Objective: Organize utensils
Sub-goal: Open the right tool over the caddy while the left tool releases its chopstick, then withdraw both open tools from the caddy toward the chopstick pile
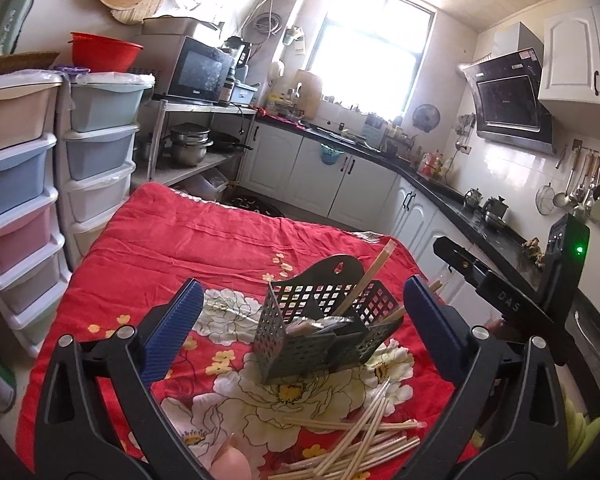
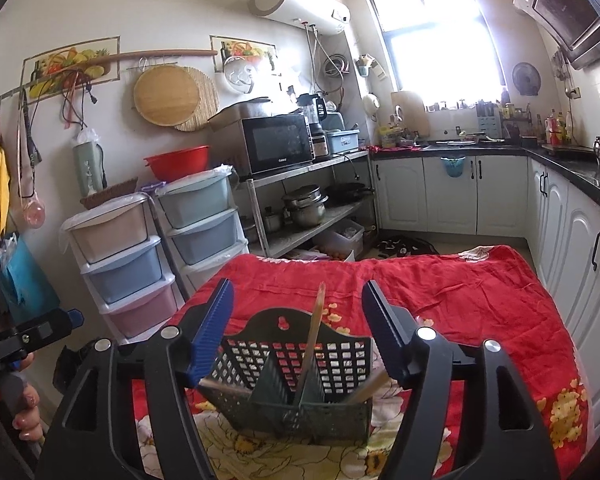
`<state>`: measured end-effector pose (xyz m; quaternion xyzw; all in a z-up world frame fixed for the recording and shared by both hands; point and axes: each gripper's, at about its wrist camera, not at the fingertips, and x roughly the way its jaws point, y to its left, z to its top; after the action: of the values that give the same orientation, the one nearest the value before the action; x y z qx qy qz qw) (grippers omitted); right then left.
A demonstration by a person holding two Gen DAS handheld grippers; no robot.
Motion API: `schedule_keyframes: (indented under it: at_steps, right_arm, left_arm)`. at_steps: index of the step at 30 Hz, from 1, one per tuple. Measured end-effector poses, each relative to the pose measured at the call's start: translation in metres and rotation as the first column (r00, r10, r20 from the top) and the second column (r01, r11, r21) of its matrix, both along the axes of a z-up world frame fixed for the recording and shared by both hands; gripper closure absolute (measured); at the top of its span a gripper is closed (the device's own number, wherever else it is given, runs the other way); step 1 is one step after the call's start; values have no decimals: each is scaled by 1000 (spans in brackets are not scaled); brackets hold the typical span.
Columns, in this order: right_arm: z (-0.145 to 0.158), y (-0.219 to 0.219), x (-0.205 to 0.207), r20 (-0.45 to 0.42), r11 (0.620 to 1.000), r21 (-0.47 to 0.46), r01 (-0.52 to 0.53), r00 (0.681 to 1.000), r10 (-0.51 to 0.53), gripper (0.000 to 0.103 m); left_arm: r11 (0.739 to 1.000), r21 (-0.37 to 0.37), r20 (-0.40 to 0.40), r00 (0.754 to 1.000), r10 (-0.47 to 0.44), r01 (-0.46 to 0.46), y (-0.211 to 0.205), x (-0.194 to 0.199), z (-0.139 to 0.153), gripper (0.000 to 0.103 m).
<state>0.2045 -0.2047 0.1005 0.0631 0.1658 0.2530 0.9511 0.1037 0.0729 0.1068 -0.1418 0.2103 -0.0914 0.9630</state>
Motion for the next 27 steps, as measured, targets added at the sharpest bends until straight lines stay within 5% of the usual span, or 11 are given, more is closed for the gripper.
schedule_keyframes:
  at_steps: [27]
  right_arm:
    - [-27,13,-39,-58,996,-51,-68,996,65,31]
  left_arm:
    - [998,-44,-99,994,43,-47,13,-17,-42,11]
